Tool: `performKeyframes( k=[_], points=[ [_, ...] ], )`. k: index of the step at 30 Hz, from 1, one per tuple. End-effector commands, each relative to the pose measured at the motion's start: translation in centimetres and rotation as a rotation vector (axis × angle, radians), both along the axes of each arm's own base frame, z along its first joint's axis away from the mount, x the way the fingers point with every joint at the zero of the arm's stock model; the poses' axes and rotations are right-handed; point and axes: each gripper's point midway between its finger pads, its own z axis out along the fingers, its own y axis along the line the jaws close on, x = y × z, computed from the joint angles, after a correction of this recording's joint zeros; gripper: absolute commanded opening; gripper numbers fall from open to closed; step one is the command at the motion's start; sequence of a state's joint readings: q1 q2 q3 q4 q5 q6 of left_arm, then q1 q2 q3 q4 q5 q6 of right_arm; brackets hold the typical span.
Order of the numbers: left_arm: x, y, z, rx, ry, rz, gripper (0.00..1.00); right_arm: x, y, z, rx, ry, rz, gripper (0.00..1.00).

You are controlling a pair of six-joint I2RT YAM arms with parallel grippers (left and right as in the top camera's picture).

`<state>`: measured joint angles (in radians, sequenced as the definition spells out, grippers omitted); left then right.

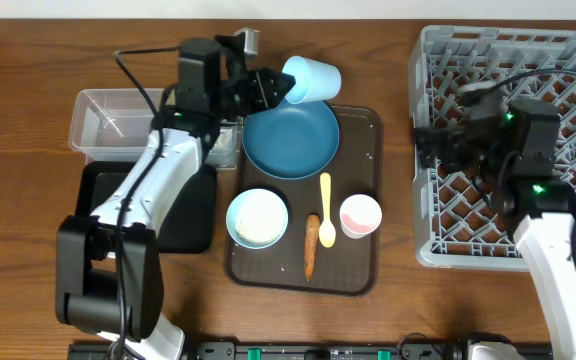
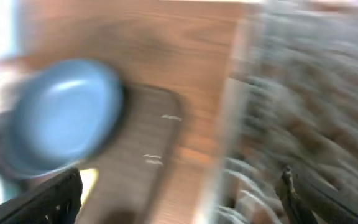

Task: Sort waste into correct bins and load items into the dishwasher rack
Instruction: 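Lift the cup and hand it to the right gripper above the plate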

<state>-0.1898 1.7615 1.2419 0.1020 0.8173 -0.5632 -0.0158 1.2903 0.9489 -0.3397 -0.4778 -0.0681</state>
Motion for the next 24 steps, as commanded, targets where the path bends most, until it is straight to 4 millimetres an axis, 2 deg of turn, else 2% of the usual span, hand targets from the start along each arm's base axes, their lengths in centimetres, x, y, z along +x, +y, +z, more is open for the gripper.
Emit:
performKeyframes(
  k=[1,4,10,16,24],
  points=[
    [-2.7,-1.8,1.7,-0.133,0.067,-0.166,0.08,-4.1,7.1,4.4,0.235,-0.184,0.561,0.99],
    [-3.9,-2.5,2.2,-0.163,0.075,-0.234,0.08,-5.0,8.3,5.5,0.316,-0.255,0.705,0.98],
    [-6.0,-4.2,3.1,-0.207,0.082,-0.356,0.07,-4.3,8.5,5.0,0.33,-0.271,0.728,0.99],
    [-8.6,-5.7,3.9,-0.255,0.097,-0.489,0.08,-4.0,8.5,5.4,0.313,-0.313,0.737,0.99],
    [-10.0,-7.5,4.0,-0.259,0.107,-0.544,0.07,-4.5,9.7,6.5,0.307,-0.388,0.806,0.97]
  ],
)
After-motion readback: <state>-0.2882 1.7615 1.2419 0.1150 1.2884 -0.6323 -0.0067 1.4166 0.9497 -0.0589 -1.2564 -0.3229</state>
